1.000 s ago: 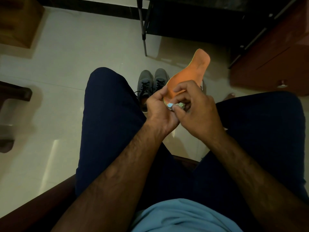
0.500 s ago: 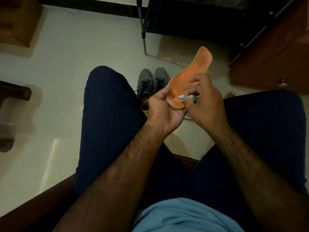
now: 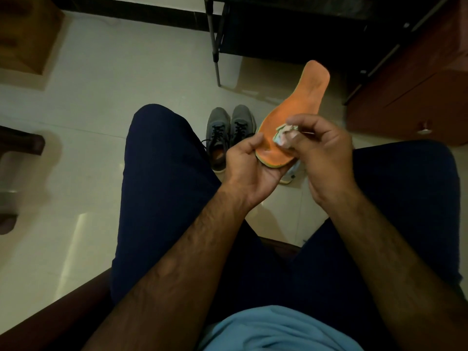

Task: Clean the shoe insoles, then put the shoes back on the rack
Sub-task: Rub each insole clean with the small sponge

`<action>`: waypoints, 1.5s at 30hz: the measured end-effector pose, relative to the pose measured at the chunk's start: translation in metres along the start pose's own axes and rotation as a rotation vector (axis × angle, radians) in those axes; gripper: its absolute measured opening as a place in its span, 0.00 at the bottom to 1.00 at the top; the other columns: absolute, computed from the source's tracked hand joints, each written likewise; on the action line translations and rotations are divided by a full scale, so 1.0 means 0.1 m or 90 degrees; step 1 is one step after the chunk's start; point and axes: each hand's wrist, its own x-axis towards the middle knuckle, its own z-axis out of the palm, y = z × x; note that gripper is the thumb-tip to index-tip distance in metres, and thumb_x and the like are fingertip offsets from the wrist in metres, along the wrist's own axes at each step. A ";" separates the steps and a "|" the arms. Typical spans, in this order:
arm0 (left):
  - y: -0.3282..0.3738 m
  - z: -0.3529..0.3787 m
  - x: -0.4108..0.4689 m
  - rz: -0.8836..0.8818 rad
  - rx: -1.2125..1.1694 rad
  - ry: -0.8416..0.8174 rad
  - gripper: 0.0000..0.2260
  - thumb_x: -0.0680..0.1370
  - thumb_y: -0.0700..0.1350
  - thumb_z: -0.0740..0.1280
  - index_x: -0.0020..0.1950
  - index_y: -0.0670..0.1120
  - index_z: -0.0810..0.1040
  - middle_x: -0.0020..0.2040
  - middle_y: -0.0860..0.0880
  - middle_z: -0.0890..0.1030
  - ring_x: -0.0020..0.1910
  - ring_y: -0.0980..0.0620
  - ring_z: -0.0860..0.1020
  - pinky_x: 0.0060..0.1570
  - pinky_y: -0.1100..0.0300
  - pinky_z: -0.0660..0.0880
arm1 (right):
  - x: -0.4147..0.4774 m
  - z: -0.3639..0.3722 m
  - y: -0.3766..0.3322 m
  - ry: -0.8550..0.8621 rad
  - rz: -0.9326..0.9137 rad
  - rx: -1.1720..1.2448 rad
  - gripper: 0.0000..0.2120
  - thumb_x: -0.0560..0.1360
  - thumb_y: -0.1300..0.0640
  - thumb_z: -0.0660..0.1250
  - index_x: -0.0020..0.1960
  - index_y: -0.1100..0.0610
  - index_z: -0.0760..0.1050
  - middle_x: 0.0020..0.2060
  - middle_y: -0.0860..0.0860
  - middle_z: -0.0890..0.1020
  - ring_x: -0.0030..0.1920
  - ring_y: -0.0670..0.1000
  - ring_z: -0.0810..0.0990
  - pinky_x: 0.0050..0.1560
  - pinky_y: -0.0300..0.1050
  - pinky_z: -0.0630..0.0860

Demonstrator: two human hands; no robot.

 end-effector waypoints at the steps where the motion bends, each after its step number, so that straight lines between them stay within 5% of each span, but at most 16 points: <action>1: 0.00 -0.01 0.00 -0.005 0.009 -0.001 0.25 0.84 0.47 0.54 0.77 0.33 0.66 0.74 0.32 0.71 0.75 0.34 0.69 0.76 0.40 0.63 | -0.01 0.02 0.04 0.022 -0.031 -0.065 0.11 0.74 0.69 0.73 0.51 0.55 0.84 0.46 0.50 0.86 0.47 0.45 0.85 0.49 0.42 0.81; 5: 0.02 0.02 -0.02 -0.013 0.000 -0.015 0.27 0.84 0.49 0.53 0.76 0.31 0.65 0.72 0.31 0.72 0.69 0.32 0.74 0.71 0.37 0.68 | -0.06 0.01 0.17 0.006 -0.158 -0.340 0.09 0.75 0.60 0.74 0.53 0.51 0.84 0.48 0.44 0.85 0.47 0.44 0.84 0.45 0.40 0.81; 11: 0.03 0.04 -0.03 -0.020 -0.018 -0.024 0.27 0.84 0.50 0.54 0.75 0.30 0.67 0.67 0.30 0.76 0.65 0.35 0.76 0.65 0.41 0.74 | -0.02 -0.02 0.14 -0.031 -0.181 -0.501 0.10 0.74 0.55 0.76 0.55 0.51 0.84 0.47 0.45 0.86 0.44 0.45 0.82 0.48 0.48 0.82; 14: 0.04 0.03 -0.03 -0.014 -0.016 -0.025 0.28 0.85 0.53 0.54 0.73 0.30 0.69 0.63 0.31 0.78 0.62 0.36 0.79 0.61 0.45 0.79 | -0.04 0.01 0.11 -0.055 -0.177 -0.478 0.11 0.75 0.57 0.76 0.57 0.51 0.86 0.49 0.46 0.87 0.47 0.44 0.84 0.52 0.47 0.82; 18: 0.08 0.02 -0.06 -0.044 -0.027 0.000 0.30 0.84 0.55 0.58 0.67 0.27 0.72 0.58 0.31 0.80 0.60 0.36 0.80 0.67 0.46 0.73 | -0.17 0.10 0.07 -0.156 -0.217 -0.401 0.09 0.75 0.62 0.75 0.54 0.52 0.88 0.49 0.45 0.87 0.50 0.42 0.84 0.56 0.37 0.78; 23: 0.04 0.03 -0.06 -0.030 -0.031 -0.009 0.25 0.85 0.51 0.54 0.64 0.29 0.74 0.55 0.33 0.81 0.53 0.40 0.83 0.58 0.50 0.80 | 0.00 0.09 0.11 -0.067 -0.213 -0.426 0.08 0.75 0.63 0.74 0.50 0.53 0.87 0.46 0.46 0.86 0.47 0.43 0.83 0.53 0.44 0.80; 28: 0.04 0.03 -0.11 -0.052 -0.014 0.009 0.30 0.84 0.53 0.54 0.46 0.27 0.82 0.46 0.33 0.84 0.44 0.40 0.86 0.52 0.52 0.83 | -0.14 0.14 0.06 -0.187 -0.213 -0.443 0.09 0.74 0.64 0.74 0.49 0.52 0.87 0.45 0.45 0.86 0.47 0.42 0.83 0.53 0.41 0.80; 33: 0.00 0.05 -0.04 -0.018 -0.007 0.032 0.25 0.84 0.50 0.53 0.70 0.32 0.73 0.60 0.35 0.80 0.57 0.41 0.81 0.68 0.48 0.71 | 0.12 0.10 0.04 -0.089 -0.129 -0.471 0.07 0.75 0.62 0.74 0.48 0.52 0.87 0.43 0.42 0.83 0.43 0.39 0.80 0.51 0.37 0.79; 38: 0.04 0.02 -0.09 -0.032 -0.002 0.035 0.30 0.84 0.51 0.53 0.42 0.30 0.84 0.43 0.36 0.84 0.42 0.42 0.86 0.54 0.53 0.81 | -0.10 0.17 0.04 -0.196 -0.165 -0.479 0.08 0.74 0.63 0.74 0.47 0.51 0.87 0.44 0.45 0.85 0.45 0.42 0.81 0.50 0.35 0.77; 41: 0.00 0.05 -0.06 -0.024 -0.012 0.048 0.27 0.84 0.50 0.53 0.49 0.31 0.83 0.47 0.35 0.84 0.44 0.42 0.86 0.61 0.51 0.75 | 0.06 0.14 0.06 -0.118 -0.129 -0.491 0.07 0.75 0.62 0.73 0.49 0.52 0.87 0.47 0.46 0.85 0.45 0.41 0.79 0.49 0.30 0.74; 45: 0.03 0.01 -0.12 -0.043 0.012 0.056 0.31 0.85 0.53 0.53 0.39 0.33 0.84 0.38 0.39 0.84 0.38 0.45 0.85 0.46 0.55 0.82 | -0.11 0.25 0.14 -0.172 -0.214 -0.555 0.06 0.75 0.62 0.73 0.48 0.52 0.84 0.45 0.47 0.82 0.46 0.44 0.78 0.49 0.41 0.74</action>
